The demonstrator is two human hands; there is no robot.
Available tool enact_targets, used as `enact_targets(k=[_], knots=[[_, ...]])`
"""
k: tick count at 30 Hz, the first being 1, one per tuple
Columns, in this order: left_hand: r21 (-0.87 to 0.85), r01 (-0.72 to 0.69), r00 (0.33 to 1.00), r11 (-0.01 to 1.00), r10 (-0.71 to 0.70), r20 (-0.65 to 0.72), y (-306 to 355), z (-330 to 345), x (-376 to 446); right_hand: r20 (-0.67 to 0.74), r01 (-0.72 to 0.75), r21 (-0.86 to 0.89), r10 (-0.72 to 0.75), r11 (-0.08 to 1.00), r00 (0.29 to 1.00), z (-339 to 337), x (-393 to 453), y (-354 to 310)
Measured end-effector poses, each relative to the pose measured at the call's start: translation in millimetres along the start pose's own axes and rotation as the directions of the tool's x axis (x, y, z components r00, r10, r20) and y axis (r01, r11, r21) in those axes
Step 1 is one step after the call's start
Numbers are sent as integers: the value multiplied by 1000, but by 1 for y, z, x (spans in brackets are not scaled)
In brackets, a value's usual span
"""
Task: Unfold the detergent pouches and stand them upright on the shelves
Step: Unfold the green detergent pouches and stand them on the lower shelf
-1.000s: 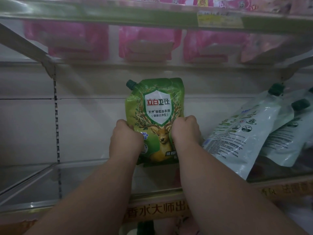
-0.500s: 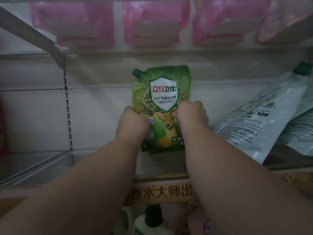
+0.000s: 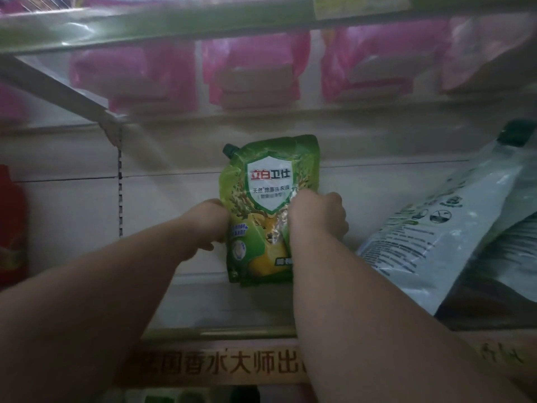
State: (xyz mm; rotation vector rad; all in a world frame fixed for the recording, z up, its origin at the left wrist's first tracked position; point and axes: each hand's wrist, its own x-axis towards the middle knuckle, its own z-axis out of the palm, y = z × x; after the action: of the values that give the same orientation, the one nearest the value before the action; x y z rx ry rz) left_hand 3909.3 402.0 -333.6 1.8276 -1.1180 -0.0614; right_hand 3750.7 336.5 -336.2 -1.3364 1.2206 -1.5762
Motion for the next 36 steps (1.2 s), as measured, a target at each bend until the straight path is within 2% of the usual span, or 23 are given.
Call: enact_targets(k=[5,10,16,25,36], knots=[[-109,-25,999,994,22,-28,-11,10,2,11,-3,24,3,1000,1000,4,1,1],[-77,-103,993,992,97,-67,-22,10,2,38,31,-19,-31,999,999,10,-2,-1],[-104,-107,993,989,101,-61,-17,9,-5,-3,65,-57,-65,996,998,6,-9,1],[-129,-154,988,980,154,-11,-21,6,3,39,75,-98,-72,992,997,4,-2,3],[-186,-138,990,973,138,-11,-19,8,17,34,179,-161,-175,971,984,-1,-5,5]])
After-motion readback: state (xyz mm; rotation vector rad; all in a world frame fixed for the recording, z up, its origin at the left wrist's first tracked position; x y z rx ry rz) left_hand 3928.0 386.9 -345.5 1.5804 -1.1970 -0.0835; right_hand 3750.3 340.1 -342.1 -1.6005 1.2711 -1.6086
